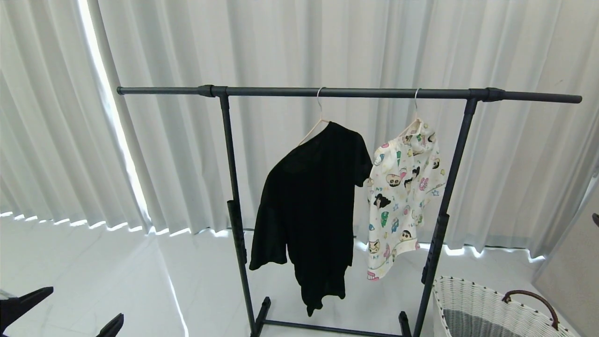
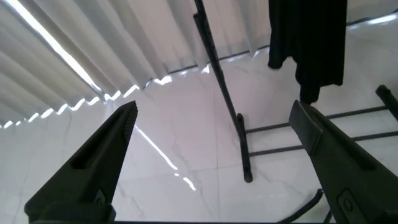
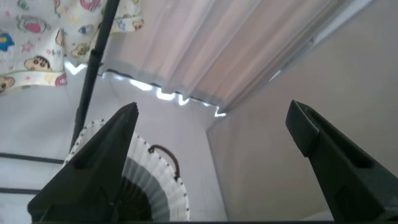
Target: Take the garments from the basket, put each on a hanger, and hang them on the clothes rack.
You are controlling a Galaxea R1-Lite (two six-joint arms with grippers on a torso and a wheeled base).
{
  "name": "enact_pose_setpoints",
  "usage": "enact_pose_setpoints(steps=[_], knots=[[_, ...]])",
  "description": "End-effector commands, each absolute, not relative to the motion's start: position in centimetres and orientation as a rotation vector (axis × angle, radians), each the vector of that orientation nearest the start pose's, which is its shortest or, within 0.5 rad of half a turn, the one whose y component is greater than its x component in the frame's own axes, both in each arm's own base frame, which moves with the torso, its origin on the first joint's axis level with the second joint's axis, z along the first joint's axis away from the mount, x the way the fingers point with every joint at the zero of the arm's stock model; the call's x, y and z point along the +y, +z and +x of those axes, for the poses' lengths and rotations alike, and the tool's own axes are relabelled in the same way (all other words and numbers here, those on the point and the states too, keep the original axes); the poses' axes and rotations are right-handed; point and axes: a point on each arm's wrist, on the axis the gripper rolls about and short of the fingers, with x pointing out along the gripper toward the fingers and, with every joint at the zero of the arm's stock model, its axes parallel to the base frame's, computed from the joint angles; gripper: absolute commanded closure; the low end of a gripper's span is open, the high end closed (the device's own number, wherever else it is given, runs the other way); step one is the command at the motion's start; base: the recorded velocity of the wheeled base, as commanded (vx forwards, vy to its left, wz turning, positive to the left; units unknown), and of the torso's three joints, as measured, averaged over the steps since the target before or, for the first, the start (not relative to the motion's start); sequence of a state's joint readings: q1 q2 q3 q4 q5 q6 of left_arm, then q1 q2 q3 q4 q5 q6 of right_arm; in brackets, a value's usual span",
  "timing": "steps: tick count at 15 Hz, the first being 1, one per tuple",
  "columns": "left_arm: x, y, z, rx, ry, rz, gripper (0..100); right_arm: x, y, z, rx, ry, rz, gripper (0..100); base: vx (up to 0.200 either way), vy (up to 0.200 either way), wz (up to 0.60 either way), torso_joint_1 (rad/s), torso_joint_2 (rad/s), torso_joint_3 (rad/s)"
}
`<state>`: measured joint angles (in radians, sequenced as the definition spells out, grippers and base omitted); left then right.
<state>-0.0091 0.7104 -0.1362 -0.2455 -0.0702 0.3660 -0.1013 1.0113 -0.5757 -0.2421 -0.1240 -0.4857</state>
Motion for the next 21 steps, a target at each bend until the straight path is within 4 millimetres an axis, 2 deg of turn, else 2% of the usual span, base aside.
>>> enact_pose_setpoints(steps=[1, 2, 5, 9, 12, 15, 16, 18, 21], knots=[[0.0, 11.4, 3.3, 0.245, -0.071, 0.347, 0, -1.6, 22.6, 12.3, 0.239, -0.183, -0.483, 0, 0.0, 0.0, 0.0, -0.178, 0.44, 0.261], [0.0, 10.1, 2.2, 0.224, -0.036, 0.348, 0, -1.6, 22.3, 11.8, 0.242, -0.188, -0.482, 0, 0.0, 0.0, 0.0, -0.188, 0.46, 0.266], [-0.1, 8.5, -0.6, 0.175, 0.004, 0.354, 0, -1.5, 21.5, 10.4, 0.232, -0.191, -0.479, 0, 0.0, 0.0, 0.0, -0.191, 0.47, 0.286], [0.0, 8.6, -1.5, 0.083, 0.091, 0.34, 0, -1.0, 18.2, 5.9, 0.181, -0.209, -0.397, 0, 0.0, 0.0, 0.0, -0.126, 0.34, 0.212], [0.0, 8.4, -1.8, 0.052, 0.093, 0.303, 0, -0.5, 14.2, 2.0, 0.105, -0.23, -0.313, 0, 0.0, 0.0, 0.0, -0.015, 0.05, 0.034], [0.0, 8.3, -1.8, 0.05, 0.101, 0.159, 0, -0.1, 9.9, -1.2, 0.008, -0.241, -0.281, 0, 0.0, 0.0, 0.0, 0.0, 0.0, 0.0], [0.0, 8.3, -1.8, 0.05, 0.099, 0.161, 0, -0.1, 8.7, -1.6, 0.021, -0.247, -0.27, 0, 0.0, 0.0, 0.0, 0.0, 0.0, 0.0], [0.0, 8.3, -1.9, 0.035, 0.067, 0.161, 0, -0.2, 8.7, -1.6, 0.024, -0.271, -0.166, 0, 0.0, 0.0, 0.0, 0.0, 0.0, 0.0], [-0.1, 8.0, -1.9, 0.042, -0.08, 0.091, 0, -0.3, 8.6, -1.6, 0.03, -0.329, -0.115, 0, 0.0, 0.0, 0.0, 0.0, 0.0, 0.0]])
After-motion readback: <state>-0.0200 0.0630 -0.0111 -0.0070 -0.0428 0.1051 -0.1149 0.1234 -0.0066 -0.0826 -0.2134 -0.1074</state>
